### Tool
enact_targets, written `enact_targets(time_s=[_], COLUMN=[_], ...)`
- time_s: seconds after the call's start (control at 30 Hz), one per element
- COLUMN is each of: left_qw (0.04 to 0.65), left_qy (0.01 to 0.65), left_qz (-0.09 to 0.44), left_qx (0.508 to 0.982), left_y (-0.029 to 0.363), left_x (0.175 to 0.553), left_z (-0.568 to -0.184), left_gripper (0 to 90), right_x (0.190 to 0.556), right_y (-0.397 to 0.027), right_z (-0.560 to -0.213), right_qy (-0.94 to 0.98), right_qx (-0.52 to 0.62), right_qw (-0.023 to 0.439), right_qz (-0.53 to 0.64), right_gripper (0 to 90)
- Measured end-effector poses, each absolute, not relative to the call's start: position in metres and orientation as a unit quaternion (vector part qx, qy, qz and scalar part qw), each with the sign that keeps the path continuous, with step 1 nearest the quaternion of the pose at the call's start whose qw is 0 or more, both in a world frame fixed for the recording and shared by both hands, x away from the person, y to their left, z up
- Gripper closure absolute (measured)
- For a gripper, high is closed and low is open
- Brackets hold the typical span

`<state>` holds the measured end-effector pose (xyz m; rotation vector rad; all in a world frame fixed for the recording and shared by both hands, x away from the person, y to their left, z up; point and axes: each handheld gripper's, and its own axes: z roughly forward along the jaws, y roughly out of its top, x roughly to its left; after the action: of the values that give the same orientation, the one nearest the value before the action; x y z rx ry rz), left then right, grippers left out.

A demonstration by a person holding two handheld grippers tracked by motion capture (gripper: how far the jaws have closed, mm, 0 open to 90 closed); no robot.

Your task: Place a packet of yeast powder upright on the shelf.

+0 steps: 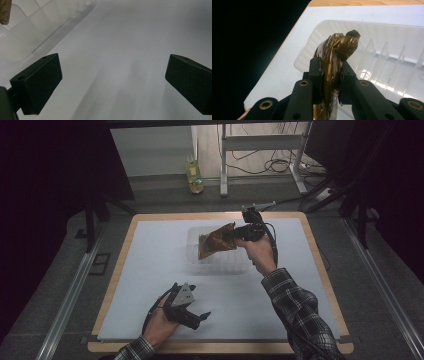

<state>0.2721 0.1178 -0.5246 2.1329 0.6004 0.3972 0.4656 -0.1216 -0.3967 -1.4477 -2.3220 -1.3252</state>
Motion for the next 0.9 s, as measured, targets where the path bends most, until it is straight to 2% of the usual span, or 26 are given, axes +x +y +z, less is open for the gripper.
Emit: enact_targets(time_s=[0.9], left_qw=[0.43], left_qy=[0.238], left_qz=[0.159], left_qx=[0.856], left_y=[0.117], left_x=[0.272], left_z=[-0.525], left_gripper=[0.8], right_x=[0.489], right_y=[-0.089], right_z=[-0.405], right_qy=[-0.757], right_qx=[-0.485], right_qw=[0.05], right_qz=[-0.434], right_gripper=[75.3])
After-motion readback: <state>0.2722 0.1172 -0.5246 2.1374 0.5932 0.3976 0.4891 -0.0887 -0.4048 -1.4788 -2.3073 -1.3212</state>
